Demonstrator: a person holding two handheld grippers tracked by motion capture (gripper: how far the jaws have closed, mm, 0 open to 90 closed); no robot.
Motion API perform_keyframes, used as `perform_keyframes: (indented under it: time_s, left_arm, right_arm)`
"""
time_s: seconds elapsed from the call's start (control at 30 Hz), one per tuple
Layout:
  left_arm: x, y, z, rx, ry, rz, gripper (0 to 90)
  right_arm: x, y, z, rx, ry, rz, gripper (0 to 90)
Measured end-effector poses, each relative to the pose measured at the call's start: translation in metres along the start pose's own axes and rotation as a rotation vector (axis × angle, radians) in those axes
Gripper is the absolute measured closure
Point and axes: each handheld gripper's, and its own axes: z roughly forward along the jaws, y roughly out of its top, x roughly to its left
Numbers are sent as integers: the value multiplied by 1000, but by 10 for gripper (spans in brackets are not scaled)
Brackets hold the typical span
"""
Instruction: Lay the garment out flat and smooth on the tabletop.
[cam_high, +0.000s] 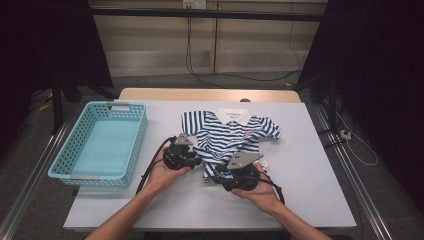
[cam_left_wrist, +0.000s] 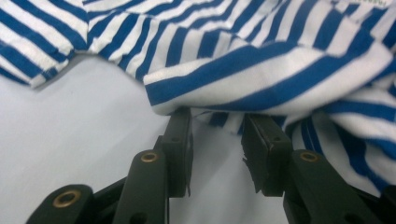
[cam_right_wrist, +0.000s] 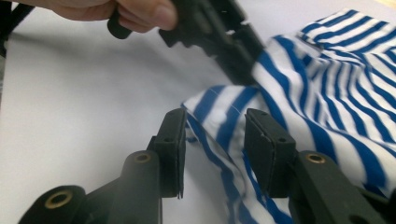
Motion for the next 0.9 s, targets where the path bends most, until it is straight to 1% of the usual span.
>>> perform_keyframes:
  time_s: [0.03, 0.07, 0.1, 0.13, 0.17, 0.2, 0.23, 0.27, 0.3, 0.33, 0.37, 0.4, 0.43, 0.47, 0.5, 0.53, 0.57, 0.6, 0.63, 0.67, 0.7, 0.73, 0.77, 0.8, 0.83, 0.87, 0.9]
  left_arm:
    - [1, 2, 1, -5, -6, -21, 629]
    - [1, 5, 2, -8, -23, -51, 631]
    - [2, 7, 4, -10, -22, -36, 636]
    - [0, 9, 7, -34, 1, -42, 638]
    - [1, 11, 7, -25, -2, -33, 638]
    - [2, 12, 7, -24, -5, -39, 637]
    - [2, 12, 9, -44, -8, -65, 636]
    - [3, 12, 11, -60, -9, -75, 636]
    - [3, 13, 11, -67, -17, -86, 636]
    - [3, 12, 11, -67, -20, -96, 638]
    - [4, 12, 12, -64, -19, -79, 645]
    - [3, 12, 12, -66, -18, -82, 645]
    - [3, 13, 12, -67, -20, -83, 645]
    - [2, 13, 12, -59, -22, -80, 645]
    - [1, 13, 13, -78, -9, -99, 645]
    - [1, 13, 12, -80, -24, -89, 643]
    - [1, 14, 11, -70, -29, -83, 636]
    - [-1, 14, 12, -84, -31, -90, 625]
    - [-2, 14, 11, -81, -36, -92, 621]
    - [-2, 14, 11, -78, -31, -90, 619]
    - [-2, 14, 11, -84, -29, -93, 616]
    - [-2, 14, 11, -88, -33, -92, 615]
    - [-1, 14, 10, -84, -35, -71, 613]
    - [-2, 14, 10, -84, -34, -86, 611]
    - [-1, 14, 9, -82, -34, -86, 609]
    - [-1, 14, 9, -84, -25, -96, 607]
    - [-1, 14, 9, -88, -35, -93, 600]
  right_arm:
    - [0, 1, 5, 9, -6, -12, 572]
    - [1, 2, 9, 24, -9, -20, 569]
    - [1, 2, 12, 34, -12, -27, 572]
    - [0, 1, 15, 45, -26, -32, 576]
    - [-1, 1, 17, 46, -24, -18, 586]
    - [-1, 0, 17, 47, -23, -7, 601]
    - [-3, -1, 18, 56, -27, -12, 614]
    - [-3, -1, 18, 52, -30, -2, 623]
    - [-4, -1, 19, 51, -29, 6, 629]
    - [-6, -2, 20, 58, -37, -1, 644]
    - [-6, -2, 21, 56, -31, 12, 660]
    - [-6, -3, 23, 62, -33, 8, 667]
    - [-6, -4, 24, 75, -34, 15, 677]
    - [-5, -5, 26, 92, -39, 12, 689]
    - [-5, -6, 27, 99, -41, 11, 699]
    - [-6, -7, 29, 102, -42, 14, 712]
    - [-7, -8, 30, 115, -46, 25, 731]
    - [-9, -9, 31, 123, -54, 31, 750]
    - [-11, -10, 31, 124, -47, 26, 767]
    - [-11, -9, 31, 125, -53, 23, 793]
    - [-11, -9, 31, 125, -56, 22, 826]
    - [-11, -9, 30, 126, -49, 24, 849]
    - [-10, -9, 29, 126, -37, 32, 862]
    - [-11, -10, 26, 117, -27, 28, 869]
    - [-10, -9, 23, 111, -18, 28, 874]
    - [-10, -10, 19, 103, -19, 17, 876]
    - [-10, -9, 14, 91, -8, 16, 876]
